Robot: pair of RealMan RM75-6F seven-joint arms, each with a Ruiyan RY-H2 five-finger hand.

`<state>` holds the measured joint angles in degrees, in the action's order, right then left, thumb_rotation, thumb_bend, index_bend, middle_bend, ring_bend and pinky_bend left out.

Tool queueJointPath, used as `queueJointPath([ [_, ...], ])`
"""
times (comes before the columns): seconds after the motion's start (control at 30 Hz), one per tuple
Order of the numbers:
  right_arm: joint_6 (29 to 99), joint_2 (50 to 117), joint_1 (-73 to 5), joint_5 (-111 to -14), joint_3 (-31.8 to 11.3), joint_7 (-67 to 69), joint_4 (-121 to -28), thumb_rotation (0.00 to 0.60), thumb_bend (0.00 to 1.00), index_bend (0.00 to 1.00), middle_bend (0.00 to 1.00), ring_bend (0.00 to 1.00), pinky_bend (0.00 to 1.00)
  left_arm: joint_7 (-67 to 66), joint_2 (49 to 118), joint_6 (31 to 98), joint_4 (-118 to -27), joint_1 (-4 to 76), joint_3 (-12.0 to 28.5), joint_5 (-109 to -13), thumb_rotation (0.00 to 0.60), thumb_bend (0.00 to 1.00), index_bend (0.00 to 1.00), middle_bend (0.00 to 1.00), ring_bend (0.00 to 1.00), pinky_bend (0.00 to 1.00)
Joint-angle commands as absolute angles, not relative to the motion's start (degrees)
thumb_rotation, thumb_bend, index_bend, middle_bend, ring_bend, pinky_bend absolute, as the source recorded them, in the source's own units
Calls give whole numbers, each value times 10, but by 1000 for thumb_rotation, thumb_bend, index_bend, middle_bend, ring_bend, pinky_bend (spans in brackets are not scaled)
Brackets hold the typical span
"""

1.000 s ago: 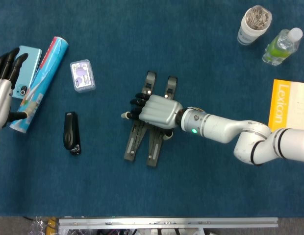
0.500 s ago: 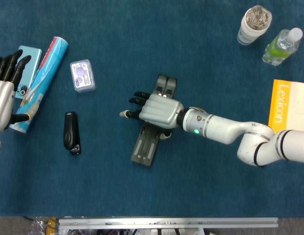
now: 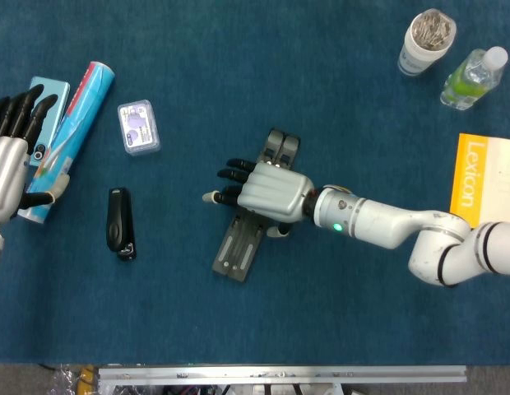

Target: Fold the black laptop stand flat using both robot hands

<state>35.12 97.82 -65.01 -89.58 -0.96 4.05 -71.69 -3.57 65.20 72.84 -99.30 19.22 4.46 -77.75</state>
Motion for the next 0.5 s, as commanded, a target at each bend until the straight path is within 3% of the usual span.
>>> queueJointPath([
  [0.03,367,962,-632,-875,-14,11,-743,600,160,0,101,0,0,-36,650,728,-993,193,46,-779,600,247,0,0,0,0],
  [0.3,482,895,-534,-762,-34,-137,-843,600,160,0,101,0,0,-49,651,739,-978,187,47,-784,600,247,0,0,0,0],
  [0.5,610,833,-444,-707,-18,-248,-936,600,160,0,157,0,0,-101,667,779,-945,171,49,-785,600,247,0,0,0,0],
])
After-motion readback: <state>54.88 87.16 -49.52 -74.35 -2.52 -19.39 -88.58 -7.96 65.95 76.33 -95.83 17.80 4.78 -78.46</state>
